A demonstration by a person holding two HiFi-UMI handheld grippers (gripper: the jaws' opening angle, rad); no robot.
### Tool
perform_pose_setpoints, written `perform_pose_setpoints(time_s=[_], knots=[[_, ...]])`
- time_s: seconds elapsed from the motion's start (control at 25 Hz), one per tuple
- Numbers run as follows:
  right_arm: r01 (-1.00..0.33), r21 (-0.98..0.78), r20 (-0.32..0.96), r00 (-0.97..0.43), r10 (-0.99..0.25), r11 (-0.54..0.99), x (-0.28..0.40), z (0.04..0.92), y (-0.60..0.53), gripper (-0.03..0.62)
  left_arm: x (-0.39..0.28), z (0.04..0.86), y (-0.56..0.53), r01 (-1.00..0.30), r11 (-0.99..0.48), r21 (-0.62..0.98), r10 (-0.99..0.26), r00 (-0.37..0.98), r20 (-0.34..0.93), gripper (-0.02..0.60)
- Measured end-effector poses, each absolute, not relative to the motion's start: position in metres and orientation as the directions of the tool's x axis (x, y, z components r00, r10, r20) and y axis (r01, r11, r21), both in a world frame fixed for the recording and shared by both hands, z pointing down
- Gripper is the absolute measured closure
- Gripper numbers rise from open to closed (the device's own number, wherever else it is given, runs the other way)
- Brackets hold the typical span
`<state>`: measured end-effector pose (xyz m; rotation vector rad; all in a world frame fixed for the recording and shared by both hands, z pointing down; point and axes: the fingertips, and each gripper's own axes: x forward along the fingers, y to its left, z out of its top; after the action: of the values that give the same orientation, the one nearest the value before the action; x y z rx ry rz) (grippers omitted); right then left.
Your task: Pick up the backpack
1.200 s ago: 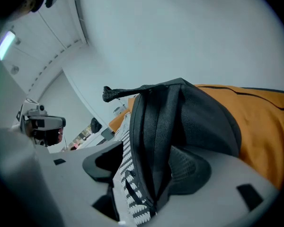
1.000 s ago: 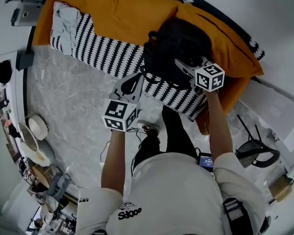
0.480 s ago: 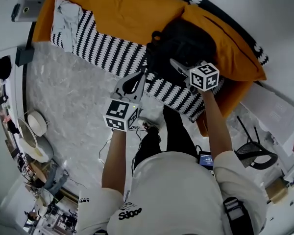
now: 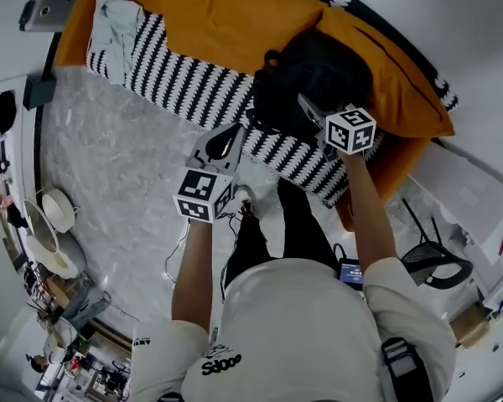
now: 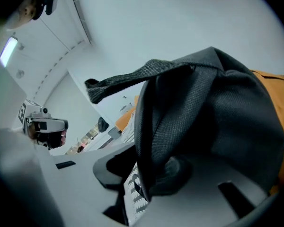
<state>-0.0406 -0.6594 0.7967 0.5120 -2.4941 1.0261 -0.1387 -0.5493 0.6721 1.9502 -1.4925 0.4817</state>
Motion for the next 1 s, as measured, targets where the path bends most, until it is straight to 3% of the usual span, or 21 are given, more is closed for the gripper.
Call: perform_pose_setpoints(time_s=[0.24,1.0], knots=[[-0.453,-0.592,0.435,-0.876,-0.21,0.666,-0.044,0.767,-0.634,0.519,-0.151,0.655,-0.523,-0.95,-0.183,0.254,-0.733,0.304,0.609,0.56],[-0.424,-0.475,0.355,-0.894,-0.273,0.771,-0.036,0.624,-0.518,0.523,-0.153,0.582,-0.425,-0.935,-0.27,0.231,-0.782,0.353,0.513,0.56]])
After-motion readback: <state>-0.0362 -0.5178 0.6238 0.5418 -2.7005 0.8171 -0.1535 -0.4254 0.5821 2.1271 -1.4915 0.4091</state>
